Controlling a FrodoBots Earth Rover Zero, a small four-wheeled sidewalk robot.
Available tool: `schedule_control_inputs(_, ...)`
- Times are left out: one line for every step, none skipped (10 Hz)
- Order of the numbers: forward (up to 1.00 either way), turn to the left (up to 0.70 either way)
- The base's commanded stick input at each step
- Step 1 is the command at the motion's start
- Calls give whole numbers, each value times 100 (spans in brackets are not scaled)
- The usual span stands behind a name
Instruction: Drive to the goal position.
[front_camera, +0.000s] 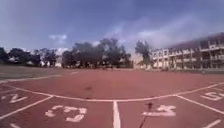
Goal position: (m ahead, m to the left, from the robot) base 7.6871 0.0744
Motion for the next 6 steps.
schedule_control_inputs(70, 0)
schedule_control_inputs(70, 0)
schedule_control_inputs(70, 0)
schedule_control_inputs(70, 0)
schedule_control_inputs(70, 0)
schedule_control_inputs(70, 0)
